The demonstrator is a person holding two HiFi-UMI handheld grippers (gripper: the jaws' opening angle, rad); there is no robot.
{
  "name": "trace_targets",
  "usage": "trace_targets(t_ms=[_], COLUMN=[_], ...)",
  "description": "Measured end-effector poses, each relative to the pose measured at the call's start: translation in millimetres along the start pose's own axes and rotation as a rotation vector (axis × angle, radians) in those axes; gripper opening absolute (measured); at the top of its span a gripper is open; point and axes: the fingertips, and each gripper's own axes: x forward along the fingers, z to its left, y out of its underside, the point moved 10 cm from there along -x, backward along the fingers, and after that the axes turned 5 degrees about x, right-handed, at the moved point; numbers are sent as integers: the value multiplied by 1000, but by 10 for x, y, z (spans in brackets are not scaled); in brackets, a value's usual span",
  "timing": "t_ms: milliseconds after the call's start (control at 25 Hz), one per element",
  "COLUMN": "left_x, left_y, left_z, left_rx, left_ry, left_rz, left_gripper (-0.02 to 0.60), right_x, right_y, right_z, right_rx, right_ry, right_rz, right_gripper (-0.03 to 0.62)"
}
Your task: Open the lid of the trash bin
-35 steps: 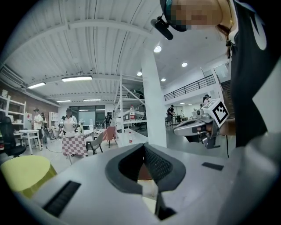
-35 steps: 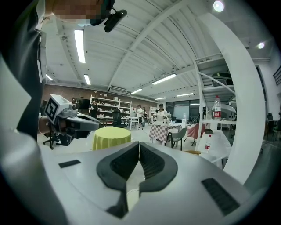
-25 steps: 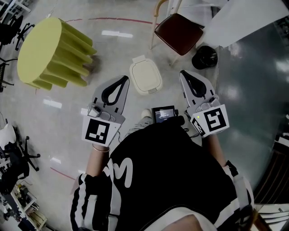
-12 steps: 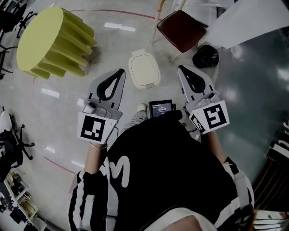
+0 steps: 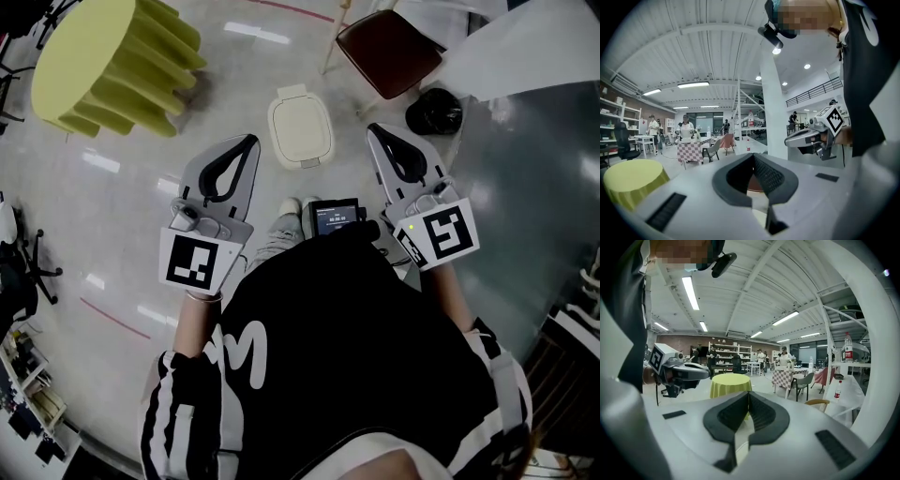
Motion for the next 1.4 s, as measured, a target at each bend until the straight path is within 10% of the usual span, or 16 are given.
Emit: trace_targets(t_ms=[1400], left_x=[189], left_y=[693], left_z=[-125], left_rx=[-105], left_ry=[-101], left_rz=[35], left_gripper=[7], right_x=[536], right_y=[737], right_z=[-167], right_rx=[15], right_ry=[-186], right_rz=[169], right_gripper=[11])
